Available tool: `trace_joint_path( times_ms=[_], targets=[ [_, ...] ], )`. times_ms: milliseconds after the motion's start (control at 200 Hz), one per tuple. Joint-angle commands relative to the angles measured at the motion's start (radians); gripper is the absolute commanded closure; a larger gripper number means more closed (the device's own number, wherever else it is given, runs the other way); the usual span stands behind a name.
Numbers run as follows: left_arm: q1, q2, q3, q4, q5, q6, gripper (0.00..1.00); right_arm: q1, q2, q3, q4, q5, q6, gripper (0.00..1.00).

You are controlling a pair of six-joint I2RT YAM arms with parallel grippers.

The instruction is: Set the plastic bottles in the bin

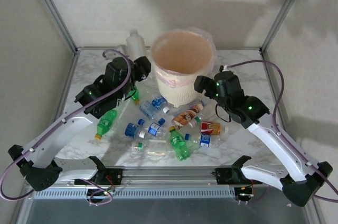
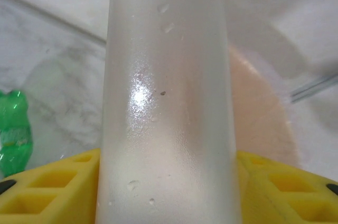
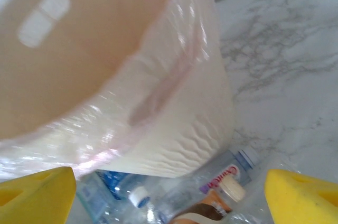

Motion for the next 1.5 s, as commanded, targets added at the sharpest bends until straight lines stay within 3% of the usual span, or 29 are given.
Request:
trace_joint_path(
  times_ms=[0, 376, 651, 856, 1267, 1492],
  targets=[
    [-0.005, 0.063, 0.13, 0.113, 0.088, 0.182, 0.44, 0.012, -0.014, 0.061, -0.016, -0.029, 0.018, 0.08],
    [-0.005, 0.359, 0.358, 0.306, 0.161, 0.251, 0.43, 0.012, -0.05, 0.091, -0.072, -0.021, 0.028, 0.07],
    [-0.011, 0.538, 0.437, 0.273, 0.213, 0.264, 0.48, 0.012, -0.08, 0.089, -0.121, 0.009, 0.034, 0.07],
    [-0.02, 0.54, 0.394, 0.258, 0.201, 0.282, 0.46, 0.012, -0.074, 0.085, -0.123, 0.014, 0.034, 0.07],
    [-0.031, 0.493, 0.339, 0.257, 0.176, 0.285, 0.22, 0.012, -0.061, 0.067, -0.116, 0.019, 0.045, 0.07],
    [-0.05, 0.44, 0.342, 0.261, 0.178, 0.304, 0.16, 0.012, -0.043, 0.061, -0.125, 0.03, 0.062, 0.07]
  ],
)
